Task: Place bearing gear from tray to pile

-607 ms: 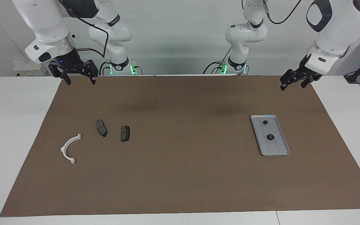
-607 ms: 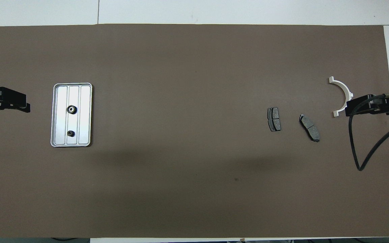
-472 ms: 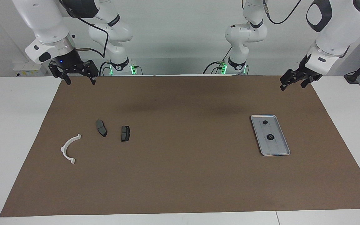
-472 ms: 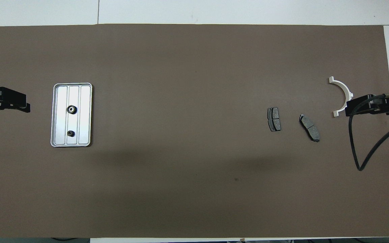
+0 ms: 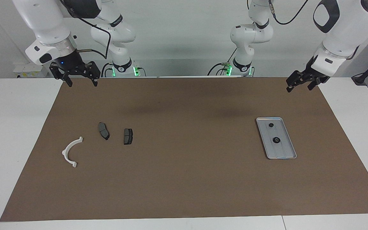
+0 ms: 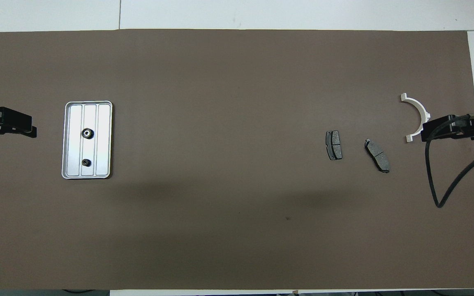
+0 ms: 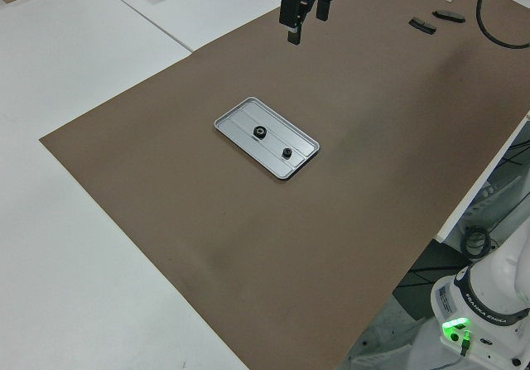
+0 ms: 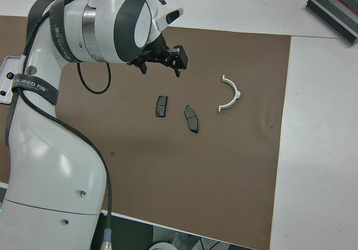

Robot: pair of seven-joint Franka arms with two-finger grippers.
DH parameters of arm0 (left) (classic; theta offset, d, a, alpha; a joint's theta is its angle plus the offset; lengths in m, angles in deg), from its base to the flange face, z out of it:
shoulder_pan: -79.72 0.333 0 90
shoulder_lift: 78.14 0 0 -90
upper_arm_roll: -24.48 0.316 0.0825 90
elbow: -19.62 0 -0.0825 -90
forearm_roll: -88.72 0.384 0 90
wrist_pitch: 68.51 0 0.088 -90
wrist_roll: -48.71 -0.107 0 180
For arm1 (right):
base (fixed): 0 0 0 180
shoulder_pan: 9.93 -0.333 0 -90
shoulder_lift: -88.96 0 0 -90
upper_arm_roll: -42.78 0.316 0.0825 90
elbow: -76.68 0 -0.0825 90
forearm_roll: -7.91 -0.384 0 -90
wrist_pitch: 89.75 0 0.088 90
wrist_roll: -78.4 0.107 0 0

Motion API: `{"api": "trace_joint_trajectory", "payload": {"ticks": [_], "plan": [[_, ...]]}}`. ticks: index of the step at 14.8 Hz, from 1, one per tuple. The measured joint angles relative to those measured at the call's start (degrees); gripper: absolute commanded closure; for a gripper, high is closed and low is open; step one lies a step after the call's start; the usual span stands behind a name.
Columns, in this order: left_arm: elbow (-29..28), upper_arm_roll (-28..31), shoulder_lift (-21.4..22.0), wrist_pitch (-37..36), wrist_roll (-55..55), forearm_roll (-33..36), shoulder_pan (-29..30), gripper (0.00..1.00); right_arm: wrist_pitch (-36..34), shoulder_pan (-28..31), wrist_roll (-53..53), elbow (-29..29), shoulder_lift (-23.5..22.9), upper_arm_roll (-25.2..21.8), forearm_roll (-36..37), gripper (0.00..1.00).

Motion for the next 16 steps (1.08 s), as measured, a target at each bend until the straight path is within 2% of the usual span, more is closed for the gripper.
{"api": "trace_joint_trajectory", "payload": {"ticks": [3, 7, 11, 16], "plan": [[-2.0, 0.1, 0.4, 2.7, 0.1, 0.0, 0.0, 0.00, 0.0, 0.0, 0.0, 0.0, 0.0, 0.0, 0.0, 0.00], [-10.7, 0.1, 1.1, 13.7, 0.1, 0.1, 0.0, 0.00, 0.0, 0.0, 0.0, 0.0, 0.0, 0.0, 0.0, 0.00], [-13.3, 0.3, -5.2, 23.4, 0.1, 0.2, 0.3, 0.00, 0.0, 0.0, 0.0, 0.0, 0.0, 0.0, 0.0, 0.00], [-13.6, 0.8, -13.2, 29.3, 0.1, 0.2, 0.9, 0.01, 0.0, 0.0, 0.0, 0.0, 0.0, 0.0, 0.0, 0.00]]}}
